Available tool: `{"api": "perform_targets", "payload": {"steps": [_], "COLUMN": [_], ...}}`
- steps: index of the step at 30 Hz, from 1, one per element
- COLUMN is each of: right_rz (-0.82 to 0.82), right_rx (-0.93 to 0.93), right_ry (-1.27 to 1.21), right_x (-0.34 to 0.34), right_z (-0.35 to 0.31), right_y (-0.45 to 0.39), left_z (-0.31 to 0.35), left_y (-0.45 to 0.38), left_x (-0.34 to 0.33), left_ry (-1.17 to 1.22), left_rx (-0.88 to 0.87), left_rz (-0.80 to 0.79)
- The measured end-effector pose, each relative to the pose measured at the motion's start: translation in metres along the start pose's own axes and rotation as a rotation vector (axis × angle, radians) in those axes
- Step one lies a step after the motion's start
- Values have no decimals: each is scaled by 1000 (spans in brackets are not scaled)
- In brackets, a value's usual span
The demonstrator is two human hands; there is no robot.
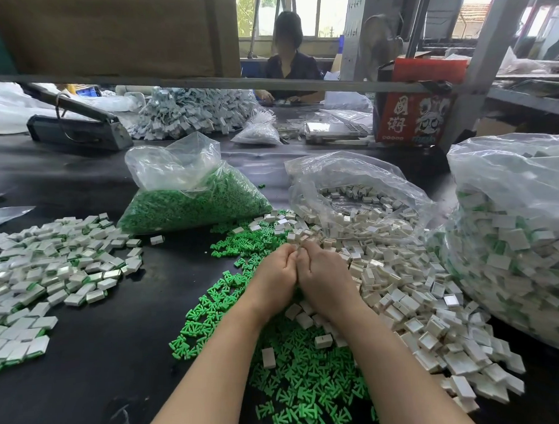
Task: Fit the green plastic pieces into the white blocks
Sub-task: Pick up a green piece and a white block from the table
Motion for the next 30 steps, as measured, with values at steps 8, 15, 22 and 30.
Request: {"api": "perform_targets", "payload": {"steps": [8, 15, 22, 30], "right_rz": [-4, 5, 33, 139], "right_rx": [-26, 4, 5, -82], "right_ry": [-17, -14, -97, -313], "right_x": [-3, 0, 3, 13], "right_z": [7, 4, 3, 14], "right_y": [0, 0, 0, 1], "left_z": [0, 1, 2, 16], "left_y": [3, 6, 8, 8], "left_x": [-2, -1, 5, 9], "left_ry": [-148, -96, 101, 165], "left_rx": [-12, -13, -18, -84], "left_rz": [41, 33, 36, 40]}}
Point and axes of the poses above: each hand's wrist, its own y-axis away from the middle knuckle, its own x-axis out of the back of the hand, z = x × y, the point moved 9 cm from there along -y, towards the middle knuckle, and after that the axes turned 9 degrees about x, right-handed, at the moved point
